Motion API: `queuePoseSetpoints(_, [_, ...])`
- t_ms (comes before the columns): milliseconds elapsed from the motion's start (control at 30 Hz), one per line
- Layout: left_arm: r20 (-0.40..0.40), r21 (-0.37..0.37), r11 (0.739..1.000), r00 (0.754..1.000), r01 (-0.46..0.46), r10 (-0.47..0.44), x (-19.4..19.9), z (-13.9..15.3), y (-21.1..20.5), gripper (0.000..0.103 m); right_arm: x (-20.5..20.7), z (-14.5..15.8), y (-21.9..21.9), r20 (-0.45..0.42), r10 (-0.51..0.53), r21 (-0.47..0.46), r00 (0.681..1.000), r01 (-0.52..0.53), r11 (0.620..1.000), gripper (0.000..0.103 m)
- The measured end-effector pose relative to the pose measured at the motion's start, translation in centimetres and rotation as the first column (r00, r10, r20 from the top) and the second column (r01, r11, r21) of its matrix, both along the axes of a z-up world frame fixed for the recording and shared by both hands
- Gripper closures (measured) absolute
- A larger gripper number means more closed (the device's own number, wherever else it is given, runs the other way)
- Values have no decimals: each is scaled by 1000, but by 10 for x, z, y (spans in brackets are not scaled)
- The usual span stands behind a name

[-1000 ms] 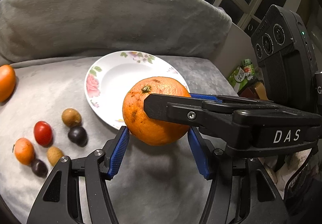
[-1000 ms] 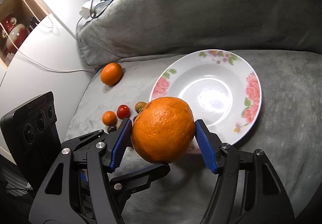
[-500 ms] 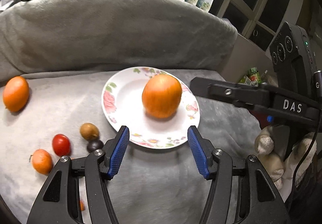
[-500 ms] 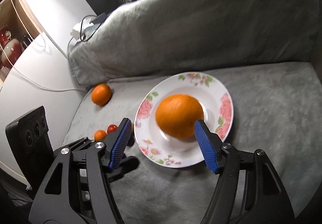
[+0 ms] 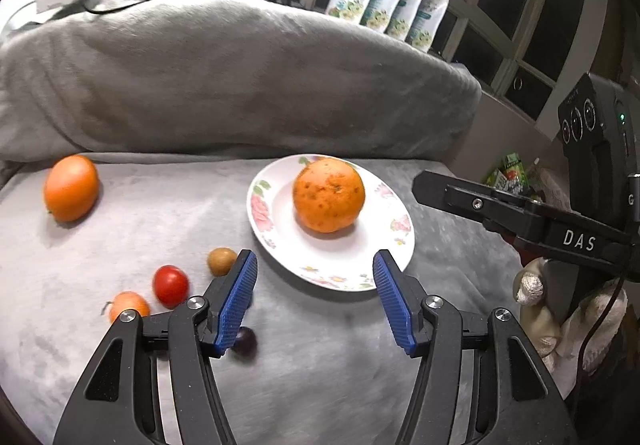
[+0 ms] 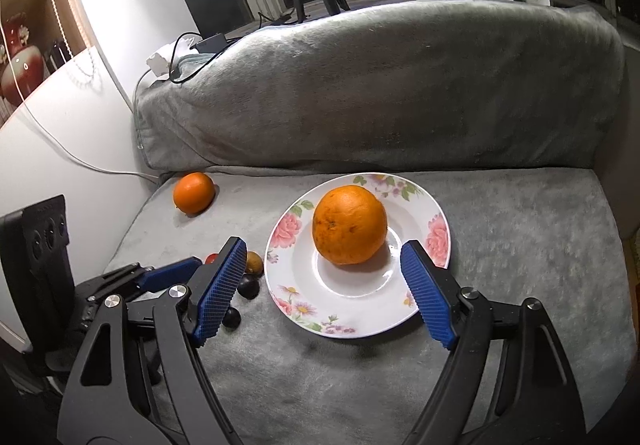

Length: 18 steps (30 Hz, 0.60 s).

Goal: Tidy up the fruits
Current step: 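Withdraw both tools from the plate toward the second large orange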

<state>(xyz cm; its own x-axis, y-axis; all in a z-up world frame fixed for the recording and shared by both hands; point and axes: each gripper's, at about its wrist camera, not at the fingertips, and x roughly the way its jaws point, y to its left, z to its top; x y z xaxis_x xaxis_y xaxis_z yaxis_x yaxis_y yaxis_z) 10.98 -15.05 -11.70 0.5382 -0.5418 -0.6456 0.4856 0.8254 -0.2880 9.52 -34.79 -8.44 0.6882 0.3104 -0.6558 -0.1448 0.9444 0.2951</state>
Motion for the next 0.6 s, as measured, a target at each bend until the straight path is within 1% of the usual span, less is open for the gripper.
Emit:
queuePoseSetpoints(200, [8,-5,998,998,-69,69,0,0,31,43,-3,1,8,5,10,-14,1000,-10,1000,21])
queuePoseSetpoints(400, [1,11,988,988,-153,153,3,-7,68,43,0,3,21,2,37,-23,999,-37,999,21])
queuePoseSetpoints(467, [-4,18,982,982,-190,190,6,-9,83,39,4,3,27,0,51,-28,999,-51,998,21])
queuePoseSetpoints(533, [-11,19,975,975,-221,222,9,-12,96,30,8,3,35,-4,66,-35,998,-66,997,21])
queuePoseSetpoints(567, [-17,22,971,971,-240,240,12,-13,103,28,10,3,38,-7,71,-38,997,-71,997,21])
queuePoseSetpoints(600, [-20,23,966,966,-257,258,14,-14,109,28,14,2,42,-13,77,-41,997,-77,996,18])
